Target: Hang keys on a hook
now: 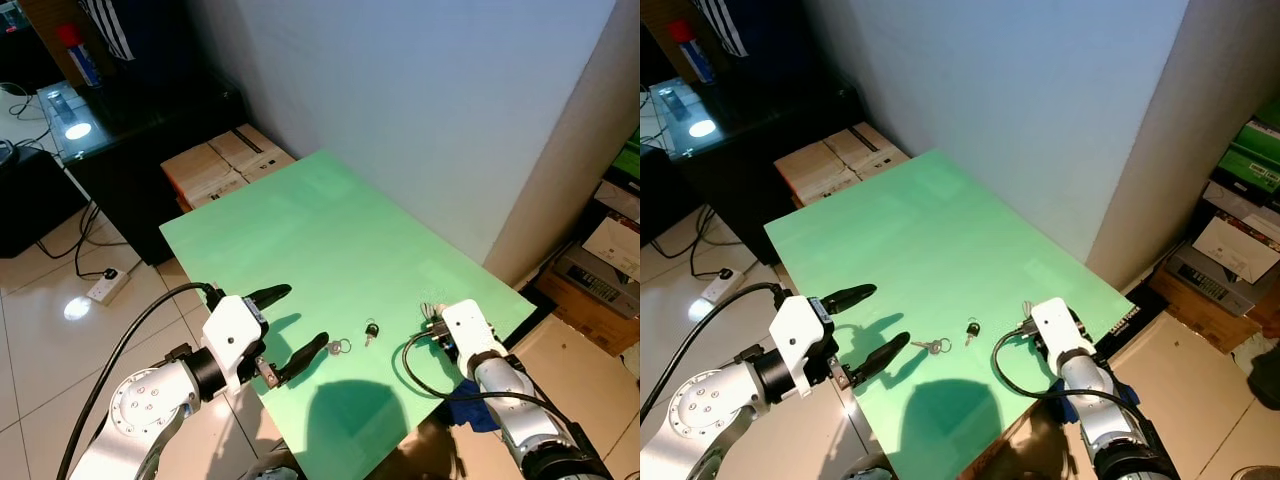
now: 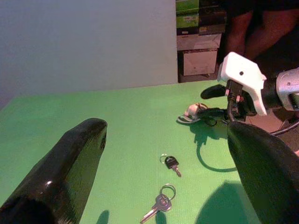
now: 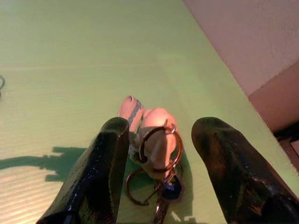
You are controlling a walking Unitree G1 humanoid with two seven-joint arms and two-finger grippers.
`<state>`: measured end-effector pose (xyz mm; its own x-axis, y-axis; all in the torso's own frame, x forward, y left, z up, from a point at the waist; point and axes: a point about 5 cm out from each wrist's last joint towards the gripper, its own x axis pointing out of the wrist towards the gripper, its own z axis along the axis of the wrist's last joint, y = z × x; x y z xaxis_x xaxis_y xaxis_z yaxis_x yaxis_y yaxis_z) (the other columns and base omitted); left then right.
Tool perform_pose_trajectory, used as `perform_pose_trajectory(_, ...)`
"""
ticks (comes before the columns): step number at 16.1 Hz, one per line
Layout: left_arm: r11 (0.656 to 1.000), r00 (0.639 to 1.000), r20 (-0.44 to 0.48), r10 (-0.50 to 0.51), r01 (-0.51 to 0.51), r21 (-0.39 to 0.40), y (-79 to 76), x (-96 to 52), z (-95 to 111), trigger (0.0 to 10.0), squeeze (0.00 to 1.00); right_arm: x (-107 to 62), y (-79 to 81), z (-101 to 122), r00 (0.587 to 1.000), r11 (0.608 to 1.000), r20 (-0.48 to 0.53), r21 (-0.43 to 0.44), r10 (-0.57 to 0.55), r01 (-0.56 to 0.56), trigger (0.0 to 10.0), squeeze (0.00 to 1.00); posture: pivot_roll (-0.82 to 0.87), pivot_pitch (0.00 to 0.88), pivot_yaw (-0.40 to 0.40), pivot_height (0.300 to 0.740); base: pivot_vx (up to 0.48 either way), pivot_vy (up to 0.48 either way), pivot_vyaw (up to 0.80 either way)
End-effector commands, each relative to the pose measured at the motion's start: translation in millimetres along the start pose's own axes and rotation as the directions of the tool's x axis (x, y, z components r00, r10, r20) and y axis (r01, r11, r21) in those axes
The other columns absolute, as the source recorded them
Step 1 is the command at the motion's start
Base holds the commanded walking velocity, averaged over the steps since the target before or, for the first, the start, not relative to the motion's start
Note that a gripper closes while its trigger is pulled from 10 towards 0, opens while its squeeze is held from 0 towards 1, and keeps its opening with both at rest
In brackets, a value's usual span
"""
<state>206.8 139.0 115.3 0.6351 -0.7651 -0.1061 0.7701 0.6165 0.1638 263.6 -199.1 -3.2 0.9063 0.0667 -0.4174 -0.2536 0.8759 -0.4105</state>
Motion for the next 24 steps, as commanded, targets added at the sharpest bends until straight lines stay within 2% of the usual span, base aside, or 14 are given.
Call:
perform_pose_trajectory(1, 1.000, 1.000, -0.006, -0.003, 0.003, 0.018, 1.3, -2.8, 2.6, 10.0, 0.00, 1.2, 5.0, 0.9, 1.000, 1.000, 0.004, 0.001, 0.020, -0.020, 10.0, 0.00, 0.08, 0.085, 0.126, 0.740, 0.000, 0.000, 0.00)
perform_pose_trajectory(6, 1.000, 1.000, -0.007, -0.003, 0.004, 0.016, 0.8, -3.3, 2.5, 10.0, 0.00, 0.6, 8.1, -5.6, 0.998, 0.998, -0.032, -0.004, 0.056, -0.056, 10.0, 0.00, 0.08, 0.093, 0.128, 0.740, 0.000, 0.000, 0.00)
perform_pose_trajectory(12, 1.000, 1.000, -0.008, -0.003, 0.003, 0.018, 1.4, -3.3, 2.6, 10.0, 0.00, 0.9, 6.0, -8.3, 0.998, 0.999, -0.047, 0.000, 0.040, -0.040, 10.0, 0.00, 0.08, 0.094, 0.127, 0.740, 0.000, 0.000, 0.00)
perform_pose_trajectory(13, 1.000, 1.000, -0.007, -0.002, 0.002, 0.019, 1.8, -3.1, 2.7, 10.0, 0.00, 1.1, 4.9, -9.0, 0.998, 0.999, -0.052, 0.004, 0.035, -0.035, 7.0, 0.00, 0.08, 0.094, 0.127, 0.740, 0.000, 0.000, 0.00)
perform_pose_trajectory(14, 1.000, 1.000, -0.007, -0.002, 0.002, 0.019, 2.2, -2.9, 2.8, 10.0, 0.00, 1.2, 4.3, -9.2, 0.998, 0.999, -0.054, 0.006, 0.034, -0.033, 4.7, 0.00, 0.08, 0.094, 0.127, 0.740, 0.000, 0.000, 0.00)
perform_pose_trajectory(15, 1.000, 1.000, -0.007, -0.002, 0.002, 0.019, 2.6, -2.6, 2.9, 10.0, 0.00, 1.4, 3.7, -9.5, 0.998, 0.999, -0.056, 0.008, 0.032, -0.032, 3.1, 0.00, 0.08, 0.092, 0.128, 0.740, 0.000, 0.000, 0.00)
perform_pose_trajectory(17, 1.000, 1.000, -0.007, -0.002, 0.003, 0.020, 2.4, -2.7, 3.0, 10.0, 0.00, 1.2, 3.7, -10.6, 0.998, 0.999, -0.059, 0.012, 0.032, -0.031, 0.7, 0.00, 0.08, 0.092, 0.128, 0.740, 0.000, 0.000, 0.00)
perform_pose_trajectory(18, 1.000, 1.000, -0.006, -0.003, 0.003, 0.020, 2.5, -2.5, 3.1, 10.0, 0.00, 1.3, 3.7, -10.8, 0.998, 0.999, -0.060, 0.015, 0.032, -0.031, 0.0, 0.00, 0.08, 0.092, 0.129, 0.740, 0.000, 0.000, 0.00)
perform_pose_trajectory(24, 1.000, 1.000, -0.005, -0.002, 0.002, 0.019, 2.5, -1.8, 3.4, 10.0, 0.00, 1.7, 3.2, -11.4, 0.998, 0.999, -0.063, 0.027, 0.030, -0.029, 0.0, 0.00, 0.08, 0.091, 0.128, 0.740, 0.000, 0.000, 0.00)
